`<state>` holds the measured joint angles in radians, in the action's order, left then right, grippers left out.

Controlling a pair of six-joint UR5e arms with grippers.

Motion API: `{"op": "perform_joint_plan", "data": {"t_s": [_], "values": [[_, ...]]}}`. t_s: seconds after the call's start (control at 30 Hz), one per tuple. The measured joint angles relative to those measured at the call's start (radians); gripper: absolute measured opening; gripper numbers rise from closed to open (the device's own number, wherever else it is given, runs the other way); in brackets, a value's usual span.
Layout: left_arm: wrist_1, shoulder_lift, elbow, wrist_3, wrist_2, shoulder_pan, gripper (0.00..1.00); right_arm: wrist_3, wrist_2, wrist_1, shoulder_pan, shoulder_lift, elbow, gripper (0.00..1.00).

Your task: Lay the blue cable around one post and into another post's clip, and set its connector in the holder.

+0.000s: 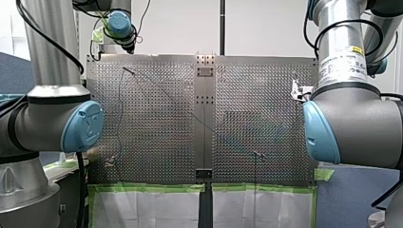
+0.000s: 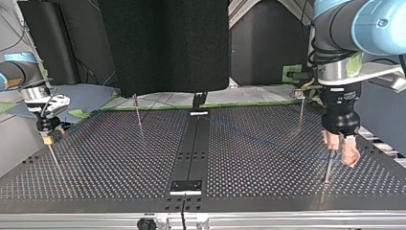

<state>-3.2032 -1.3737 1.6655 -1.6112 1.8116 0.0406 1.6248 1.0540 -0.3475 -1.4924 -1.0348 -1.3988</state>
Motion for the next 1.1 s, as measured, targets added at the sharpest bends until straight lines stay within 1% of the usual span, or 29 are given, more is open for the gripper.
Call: {"op": "perform_joint_plan", "data": {"t_s": [0.07, 0.3, 0.4, 0.67, 0.77, 0.9, 1.1], "values": [[0.000, 0.000, 0.000, 0.015, -0.003, 0.002, 1.00, 0.000, 0.000, 0.000, 0.000, 0.000, 0.000, 0.99], [0.004, -0.001, 0.004, 0.074, -0.041, 0.007, 1.00, 0.000, 0.000, 0.001, -0.001, 0.000, 0.000, 0.99], [0.006, -0.002, 0.007, 0.100, -0.045, 0.007, 1.00, 0.000, 0.000, 0.000, -0.001, 0.000, 0.000, 0.99], [0.048, -0.014, 0.055, 0.167, -0.061, 0.009, 1.00, 0.000, 0.000, 0.000, 0.000, 0.000, 0.000, 0.99], [0.070, -0.023, 0.078, 0.167, -0.072, 0.009, 1.00, 0.000, 0.000, 0.000, 0.000, 0.000, 0.000, 0.99], [0.106, -0.036, 0.110, 0.146, -0.079, 0.009, 1.00, 0.000, 0.000, 0.001, 0.000, 0.000, 0.000, 0.99], [0.133, -0.042, 0.125, 0.120, -0.077, 0.009, 1.00, 0.000, 0.000, 0.001, 0.000, 0.000, 0.000, 0.99]]}}
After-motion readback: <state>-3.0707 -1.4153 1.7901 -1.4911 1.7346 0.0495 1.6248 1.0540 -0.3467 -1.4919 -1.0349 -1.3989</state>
